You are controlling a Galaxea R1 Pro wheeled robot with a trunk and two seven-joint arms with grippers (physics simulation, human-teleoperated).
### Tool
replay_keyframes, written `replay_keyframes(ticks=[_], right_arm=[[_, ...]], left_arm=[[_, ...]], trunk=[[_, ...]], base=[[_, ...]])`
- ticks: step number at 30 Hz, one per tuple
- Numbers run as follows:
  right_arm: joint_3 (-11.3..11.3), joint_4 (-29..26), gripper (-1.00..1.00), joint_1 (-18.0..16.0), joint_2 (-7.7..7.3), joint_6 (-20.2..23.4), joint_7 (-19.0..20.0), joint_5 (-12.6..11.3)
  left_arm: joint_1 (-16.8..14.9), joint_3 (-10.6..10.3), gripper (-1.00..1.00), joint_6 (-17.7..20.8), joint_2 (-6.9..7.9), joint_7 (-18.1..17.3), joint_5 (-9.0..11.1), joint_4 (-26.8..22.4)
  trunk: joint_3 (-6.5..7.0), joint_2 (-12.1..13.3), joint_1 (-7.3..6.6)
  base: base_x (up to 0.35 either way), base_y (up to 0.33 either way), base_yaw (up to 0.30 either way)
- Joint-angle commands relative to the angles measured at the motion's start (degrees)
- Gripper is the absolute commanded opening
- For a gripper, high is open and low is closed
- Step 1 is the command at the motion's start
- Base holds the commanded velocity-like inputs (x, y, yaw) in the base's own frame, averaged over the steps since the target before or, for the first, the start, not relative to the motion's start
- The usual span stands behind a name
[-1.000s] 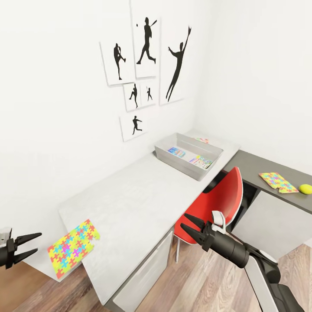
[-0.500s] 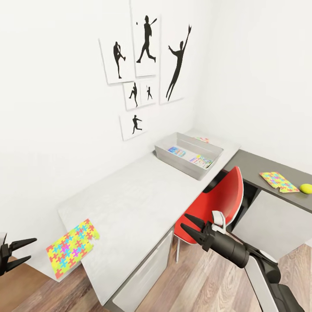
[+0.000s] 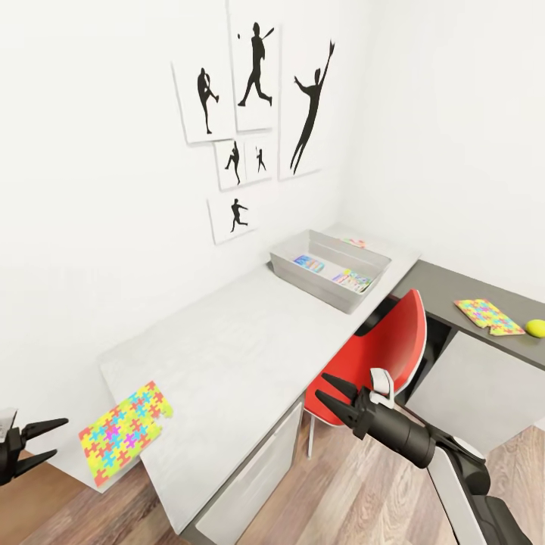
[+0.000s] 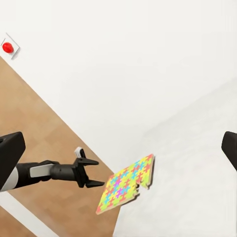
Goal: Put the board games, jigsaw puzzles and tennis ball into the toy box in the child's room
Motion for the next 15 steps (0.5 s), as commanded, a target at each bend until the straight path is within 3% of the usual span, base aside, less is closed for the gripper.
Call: replay_keyframes(ticks=[1, 5, 15], right_arm=[[-0.01, 0.00, 1.00, -0.03, -0.02, 0.47, 0.04, -0.38], [-0.01, 0.00, 1.00, -0.03, -0.01, 0.48, 0.04, -0.37], [-0.01, 0.00, 1.00, -0.02, 0.00, 0.48, 0.04, -0.35]], left_arm=[[-0.04, 0.02, 1.00, 0.47, -0.14, 0.01, 0.13, 0.03], [-0.05, -0.06, 1.00, 0.47, -0.79, 0.28, 0.10, 0.03], [-0.05, -0.12, 1.00, 0.47, -1.29, 0.38, 0.09, 0.03]], trunk=[[-0.24, -0.46, 0.23], [-0.96, -2.06, 1.11], [-0.96, -2.06, 1.11]], base=[[0.000, 0.000, 0.000], [0.000, 0.000, 0.000], [0.000, 0.000, 0.000]])
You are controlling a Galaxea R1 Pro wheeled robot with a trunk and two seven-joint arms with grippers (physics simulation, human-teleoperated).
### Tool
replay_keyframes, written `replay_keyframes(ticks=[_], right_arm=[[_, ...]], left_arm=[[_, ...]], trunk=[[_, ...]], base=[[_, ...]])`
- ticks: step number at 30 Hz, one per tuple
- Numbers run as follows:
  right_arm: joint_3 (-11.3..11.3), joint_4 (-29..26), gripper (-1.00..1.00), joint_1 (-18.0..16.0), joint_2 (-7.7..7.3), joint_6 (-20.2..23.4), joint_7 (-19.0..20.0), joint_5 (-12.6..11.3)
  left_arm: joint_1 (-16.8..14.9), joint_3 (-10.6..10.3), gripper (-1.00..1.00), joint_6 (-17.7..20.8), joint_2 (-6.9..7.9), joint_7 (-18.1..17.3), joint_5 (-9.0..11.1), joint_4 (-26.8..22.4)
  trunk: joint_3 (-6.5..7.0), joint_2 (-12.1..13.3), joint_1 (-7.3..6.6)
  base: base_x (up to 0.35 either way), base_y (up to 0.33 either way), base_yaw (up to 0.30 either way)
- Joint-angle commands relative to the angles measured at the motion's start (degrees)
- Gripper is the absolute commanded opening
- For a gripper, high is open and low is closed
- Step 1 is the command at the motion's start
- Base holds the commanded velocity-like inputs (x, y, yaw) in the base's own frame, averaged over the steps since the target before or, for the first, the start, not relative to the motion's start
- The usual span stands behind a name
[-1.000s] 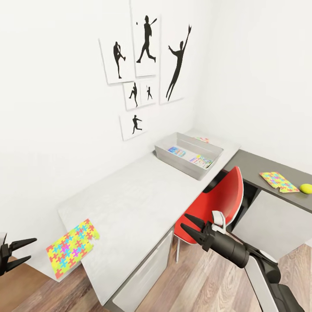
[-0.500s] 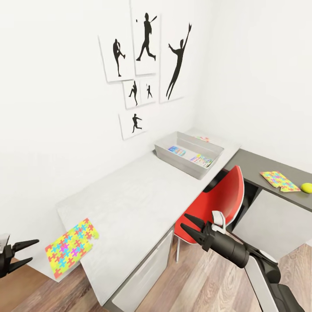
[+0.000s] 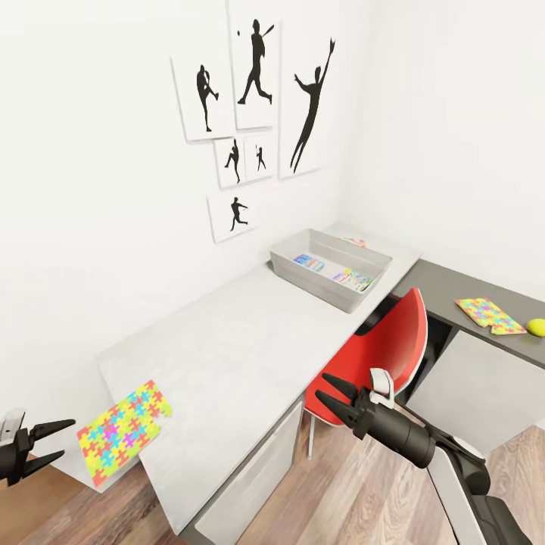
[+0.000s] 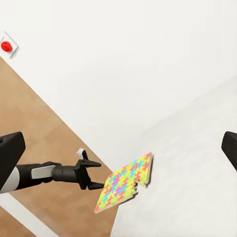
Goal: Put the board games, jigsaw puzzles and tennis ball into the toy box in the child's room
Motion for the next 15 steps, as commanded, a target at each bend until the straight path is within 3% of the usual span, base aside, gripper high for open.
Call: replay_keyframes(ticks=[1, 11, 15], right_arm=[[-0.01, 0.00, 1.00, -0.02, -0.01, 0.49, 0.04, -0.36], [0.05, 0.00, 1.00, -0.04, 0.00, 0.55, 0.04, -0.37], [0.07, 0.00, 1.00, -0.03, 0.00, 0.55, 0.04, -0.36]], left_arm=[[-0.04, 0.02, 1.00, 0.45, -0.02, -0.09, 0.13, 0.03], [-0.04, -0.02, 1.00, 0.43, -0.25, -0.06, -0.03, 0.03], [-0.04, -0.04, 1.00, 0.44, -0.28, -0.07, -0.04, 0.03]], trunk=[[-0.24, -0.44, 0.22], [-2.03, -4.45, 2.42], [-2.03, -4.45, 2.42]], base=[[0.000, 0.000, 0.000], [0.000, 0.000, 0.000], [0.000, 0.000, 0.000]])
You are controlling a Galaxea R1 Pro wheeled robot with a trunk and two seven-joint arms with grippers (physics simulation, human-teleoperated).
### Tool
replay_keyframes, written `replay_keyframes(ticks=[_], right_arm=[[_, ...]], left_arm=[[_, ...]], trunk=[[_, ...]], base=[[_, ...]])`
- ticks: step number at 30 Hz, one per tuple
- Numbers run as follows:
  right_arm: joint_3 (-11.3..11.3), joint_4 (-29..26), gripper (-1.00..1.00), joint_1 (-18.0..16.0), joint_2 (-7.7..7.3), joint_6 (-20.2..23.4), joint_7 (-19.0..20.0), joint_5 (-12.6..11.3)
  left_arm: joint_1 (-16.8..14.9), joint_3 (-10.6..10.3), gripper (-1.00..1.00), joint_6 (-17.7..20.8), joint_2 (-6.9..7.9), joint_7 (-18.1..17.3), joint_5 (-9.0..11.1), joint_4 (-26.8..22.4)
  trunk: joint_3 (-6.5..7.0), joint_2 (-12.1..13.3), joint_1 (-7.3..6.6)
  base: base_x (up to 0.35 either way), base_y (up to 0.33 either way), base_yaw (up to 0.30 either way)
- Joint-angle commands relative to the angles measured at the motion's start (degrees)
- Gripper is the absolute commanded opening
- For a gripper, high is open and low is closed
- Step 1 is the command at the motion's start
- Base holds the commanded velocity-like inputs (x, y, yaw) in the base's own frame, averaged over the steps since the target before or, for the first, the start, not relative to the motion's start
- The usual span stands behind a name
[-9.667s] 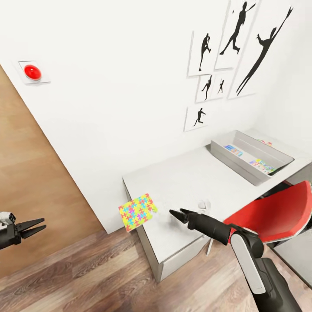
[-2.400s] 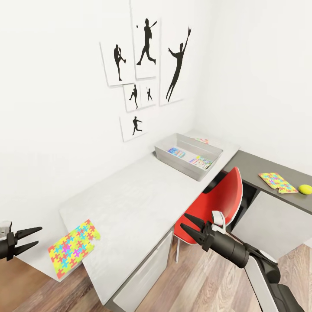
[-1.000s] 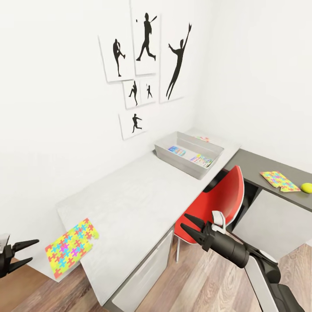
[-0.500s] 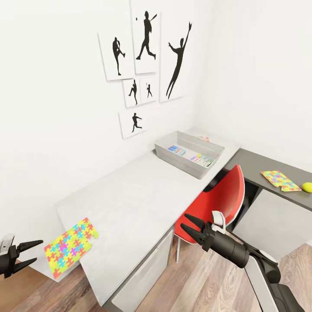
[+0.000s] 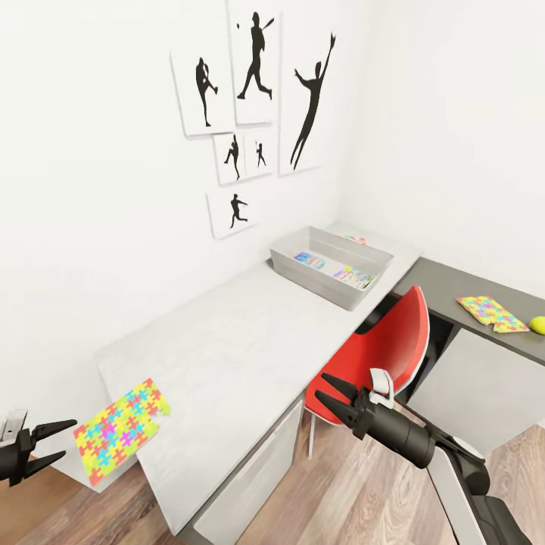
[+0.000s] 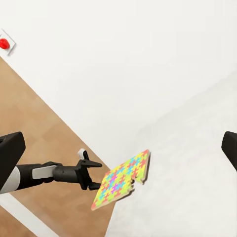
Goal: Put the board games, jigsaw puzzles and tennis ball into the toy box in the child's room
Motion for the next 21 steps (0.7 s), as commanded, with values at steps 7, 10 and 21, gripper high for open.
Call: replay_keyframes(ticks=[7, 10, 21], right_arm=[[-0.01, 0.00, 1.00, -0.04, -0.01, 0.47, 0.04, -0.35], [-0.02, 0.00, 1.00, -0.04, -0.01, 0.47, 0.04, -0.35], [-0.02, 0.00, 1.00, -0.05, -0.01, 0.47, 0.04, -0.35]], left_arm=[[-0.04, 0.01, 1.00, 0.45, -0.35, -0.09, 0.07, 0.03], [-0.04, 0.01, 1.00, 0.46, -0.56, -0.09, 0.09, -0.01], [-0.04, 0.01, 1.00, 0.29, -1.41, -0.09, 0.18, -0.57]], trunk=[[-1.31, -2.84, 1.54], [-1.85, -4.05, 2.20], [-2.03, -4.45, 2.42]], base=[[0.000, 0.000, 0.000], [0.000, 0.000, 0.000], [0.000, 0.000, 0.000]])
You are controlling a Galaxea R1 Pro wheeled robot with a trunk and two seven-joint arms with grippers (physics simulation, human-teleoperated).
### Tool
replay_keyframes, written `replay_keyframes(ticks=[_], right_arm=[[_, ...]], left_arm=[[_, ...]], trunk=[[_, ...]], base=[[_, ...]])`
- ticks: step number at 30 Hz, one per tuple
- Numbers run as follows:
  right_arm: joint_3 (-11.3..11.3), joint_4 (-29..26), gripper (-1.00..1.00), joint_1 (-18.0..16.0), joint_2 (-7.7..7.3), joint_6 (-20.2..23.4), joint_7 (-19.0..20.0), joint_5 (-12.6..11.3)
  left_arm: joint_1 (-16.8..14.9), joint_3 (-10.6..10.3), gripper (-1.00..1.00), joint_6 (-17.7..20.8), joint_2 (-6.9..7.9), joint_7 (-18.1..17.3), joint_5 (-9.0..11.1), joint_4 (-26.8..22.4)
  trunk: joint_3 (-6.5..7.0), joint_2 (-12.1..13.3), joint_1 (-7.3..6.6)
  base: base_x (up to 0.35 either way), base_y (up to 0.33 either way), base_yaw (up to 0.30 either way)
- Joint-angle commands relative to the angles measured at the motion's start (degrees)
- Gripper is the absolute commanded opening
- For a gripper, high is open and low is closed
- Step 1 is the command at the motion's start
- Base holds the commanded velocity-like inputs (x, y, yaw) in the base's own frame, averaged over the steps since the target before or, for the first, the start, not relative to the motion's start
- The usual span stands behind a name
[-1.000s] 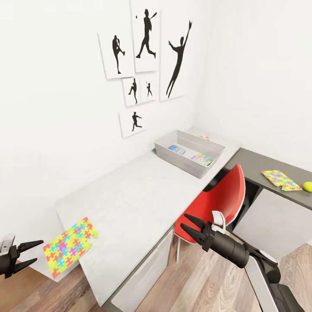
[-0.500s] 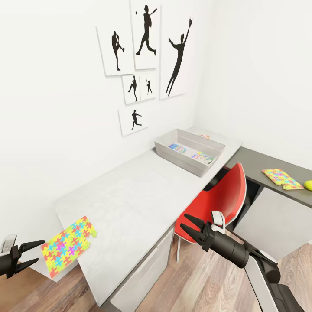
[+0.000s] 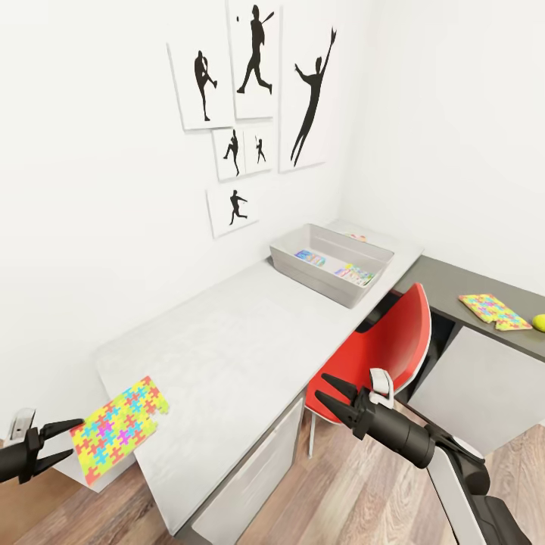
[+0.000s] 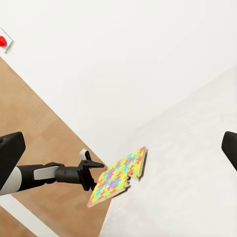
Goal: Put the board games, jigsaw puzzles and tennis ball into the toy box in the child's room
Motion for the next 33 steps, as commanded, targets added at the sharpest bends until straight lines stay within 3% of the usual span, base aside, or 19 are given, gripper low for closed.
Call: replay_keyframes(ticks=[1, 33], right_arm=[[-0.01, 0.00, 1.00, -0.02, -0.01, 0.47, 0.04, -0.36], [0.00, 0.00, 1.00, -0.02, -0.01, 0.47, 0.04, -0.41]], left_arm=[[-0.04, 0.05, 1.00, 0.45, -0.03, -0.09, 0.11, 0.00], [-0.04, 0.05, 1.00, 0.43, -0.27, -0.35, 0.23, -0.08]], trunk=[[-0.05, -0.03, 0.00], [-0.05, -0.03, 0.00]], base=[[0.000, 0.000, 0.000], [-0.022, -0.054, 0.000]])
